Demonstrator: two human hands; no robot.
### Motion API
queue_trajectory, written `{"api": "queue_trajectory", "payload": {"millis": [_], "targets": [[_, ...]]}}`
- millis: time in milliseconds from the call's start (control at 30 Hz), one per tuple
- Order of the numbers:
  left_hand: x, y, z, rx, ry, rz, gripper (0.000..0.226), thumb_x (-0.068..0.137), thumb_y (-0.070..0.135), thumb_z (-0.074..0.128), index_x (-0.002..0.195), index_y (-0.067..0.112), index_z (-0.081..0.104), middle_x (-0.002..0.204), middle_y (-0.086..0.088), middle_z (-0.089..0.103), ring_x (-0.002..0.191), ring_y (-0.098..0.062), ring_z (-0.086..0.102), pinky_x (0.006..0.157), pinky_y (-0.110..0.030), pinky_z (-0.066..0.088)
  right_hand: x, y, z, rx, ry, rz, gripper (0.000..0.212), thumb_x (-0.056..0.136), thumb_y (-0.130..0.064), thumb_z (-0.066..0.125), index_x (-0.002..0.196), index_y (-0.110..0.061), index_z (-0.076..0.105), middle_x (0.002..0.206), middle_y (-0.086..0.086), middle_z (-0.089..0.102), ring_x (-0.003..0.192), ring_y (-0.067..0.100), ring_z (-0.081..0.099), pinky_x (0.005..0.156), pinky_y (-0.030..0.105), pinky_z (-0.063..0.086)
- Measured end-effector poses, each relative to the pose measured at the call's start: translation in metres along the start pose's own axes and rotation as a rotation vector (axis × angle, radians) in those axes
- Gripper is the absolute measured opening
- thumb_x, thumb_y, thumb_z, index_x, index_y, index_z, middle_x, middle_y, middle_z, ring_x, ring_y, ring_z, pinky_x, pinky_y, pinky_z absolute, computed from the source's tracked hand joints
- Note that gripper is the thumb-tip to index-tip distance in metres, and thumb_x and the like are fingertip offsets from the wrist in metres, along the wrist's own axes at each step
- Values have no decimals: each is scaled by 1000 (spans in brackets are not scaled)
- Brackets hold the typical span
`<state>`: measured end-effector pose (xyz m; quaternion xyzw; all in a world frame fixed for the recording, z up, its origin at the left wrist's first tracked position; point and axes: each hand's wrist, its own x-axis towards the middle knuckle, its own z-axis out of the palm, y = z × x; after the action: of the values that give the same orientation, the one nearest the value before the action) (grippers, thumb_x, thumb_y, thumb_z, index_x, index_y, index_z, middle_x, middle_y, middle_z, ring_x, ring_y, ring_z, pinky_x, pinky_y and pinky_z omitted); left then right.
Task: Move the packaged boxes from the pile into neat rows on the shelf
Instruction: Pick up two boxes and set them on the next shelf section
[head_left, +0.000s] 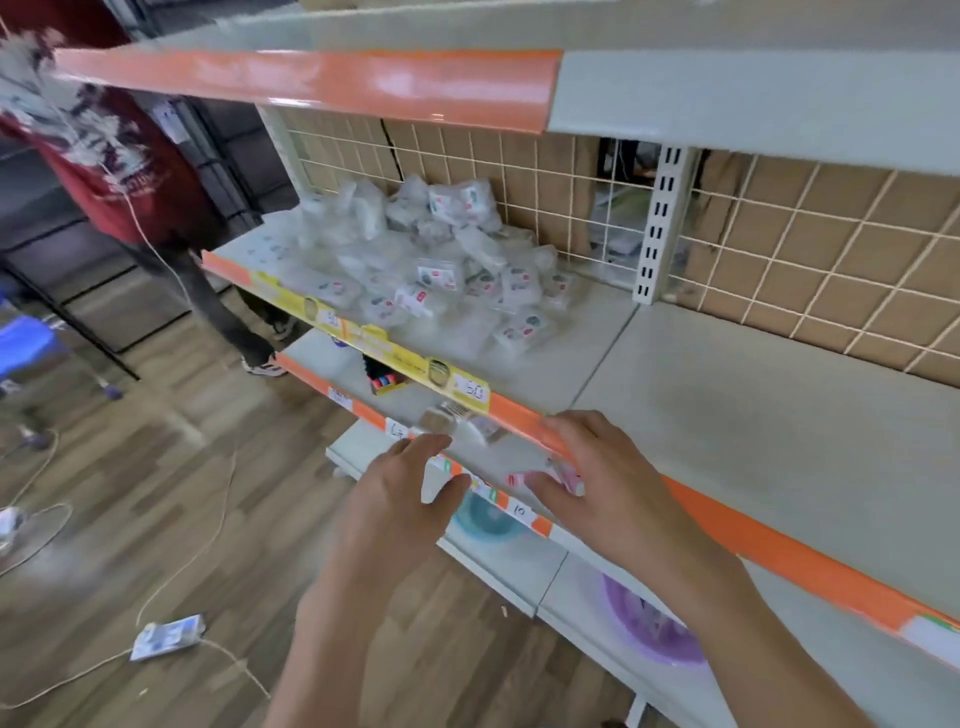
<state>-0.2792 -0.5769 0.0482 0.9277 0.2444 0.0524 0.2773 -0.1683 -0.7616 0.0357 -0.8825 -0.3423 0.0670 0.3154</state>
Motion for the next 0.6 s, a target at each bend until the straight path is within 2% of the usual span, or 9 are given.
{"api": "queue_trajectory", "payload": {"millis": [133, 267, 400, 600], "targets": [[16, -39, -32, 71, 19, -50, 47, 95, 40, 61, 140, 29, 52, 135, 7, 59, 121, -17, 57, 93, -29, 45, 35, -38, 32, -21, -83, -61, 52, 92, -39, 65, 140, -24, 50, 135, -5, 49, 125, 19, 47, 105, 30, 38], [36, -67, -51, 86, 56, -81, 48, 95, 43, 60, 140, 30, 51, 133, 6, 59, 119, -18, 57, 88, -27, 42, 68, -62, 58, -39, -147, -92, 47, 91, -37, 66, 134, -21, 55, 134, -4, 50, 125, 21, 48, 105, 33, 39], [59, -96, -61, 108, 77, -95, 49, 94, 46, 60, 140, 32, 51, 129, 6, 60, 119, -17, 54, 91, -28, 44, 107, -79, 79, -75, -211, -138, 50, 93, -37, 64, 140, -25, 49, 140, -7, 46, 131, 18, 43, 106, 26, 34], [118, -144, -76, 92, 45, -124, 48, 95, 44, 59, 141, 32, 49, 132, 7, 57, 121, -17, 54, 93, -28, 43, 182, -98, 114, -65, -210, -150, 52, 91, -39, 67, 138, -24, 53, 138, -8, 45, 126, 18, 47, 105, 31, 38]]}}
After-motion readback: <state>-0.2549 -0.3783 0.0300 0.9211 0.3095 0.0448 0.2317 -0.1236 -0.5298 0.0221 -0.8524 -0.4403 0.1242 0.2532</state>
